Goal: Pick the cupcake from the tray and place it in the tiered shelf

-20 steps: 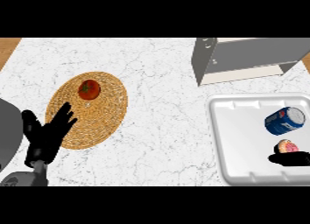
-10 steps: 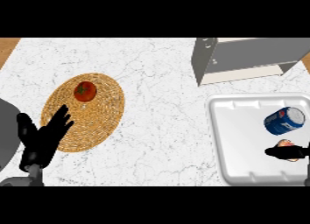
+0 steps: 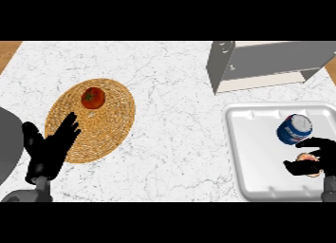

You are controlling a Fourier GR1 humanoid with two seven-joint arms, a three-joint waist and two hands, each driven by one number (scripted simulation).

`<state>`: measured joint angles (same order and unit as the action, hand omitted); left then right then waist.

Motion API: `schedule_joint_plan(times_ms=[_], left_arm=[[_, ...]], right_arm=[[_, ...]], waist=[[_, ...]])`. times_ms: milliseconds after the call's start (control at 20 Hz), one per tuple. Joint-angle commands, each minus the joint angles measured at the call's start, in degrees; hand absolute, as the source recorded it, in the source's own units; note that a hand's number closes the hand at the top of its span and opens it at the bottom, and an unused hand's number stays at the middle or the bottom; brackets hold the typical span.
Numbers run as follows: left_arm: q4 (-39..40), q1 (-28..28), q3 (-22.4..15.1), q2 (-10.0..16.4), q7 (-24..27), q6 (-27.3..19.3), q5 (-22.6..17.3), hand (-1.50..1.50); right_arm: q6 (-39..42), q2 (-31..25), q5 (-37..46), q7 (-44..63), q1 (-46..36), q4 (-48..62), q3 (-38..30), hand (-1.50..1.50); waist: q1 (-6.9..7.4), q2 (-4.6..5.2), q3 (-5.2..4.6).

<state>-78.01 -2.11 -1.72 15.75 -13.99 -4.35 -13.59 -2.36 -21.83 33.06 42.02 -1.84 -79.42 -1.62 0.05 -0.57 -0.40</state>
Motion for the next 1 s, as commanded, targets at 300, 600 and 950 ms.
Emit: schedule_joint_plan(times_ms=[300,600,950], left_arm=[[0.64,-1.34,-0.85,-2.19,-2.39,-0.99,2.00,0.00],[0.91,-0.51,-0.89,-2.91,-1.03,-1.30,2.40,0.00],[1.47,-1.24,2.02,-0.37,-2.93,0.48,1.00,0.00]], right_arm=[[7.96,1.86,-0.41,-16.08,-3.93,-2.89,10.50,1.50],[20.32,0.03,-2.54,-28.68,-12.46,-8.42,20.36,1.50],[18.42,0.29,-6.27,-23.74,-12.43,-28.88,13.41,1.50]], waist=[[1.16,0.70,0.49],[1.61,0.57,0.42],[-1.03,0.22,0.36]])
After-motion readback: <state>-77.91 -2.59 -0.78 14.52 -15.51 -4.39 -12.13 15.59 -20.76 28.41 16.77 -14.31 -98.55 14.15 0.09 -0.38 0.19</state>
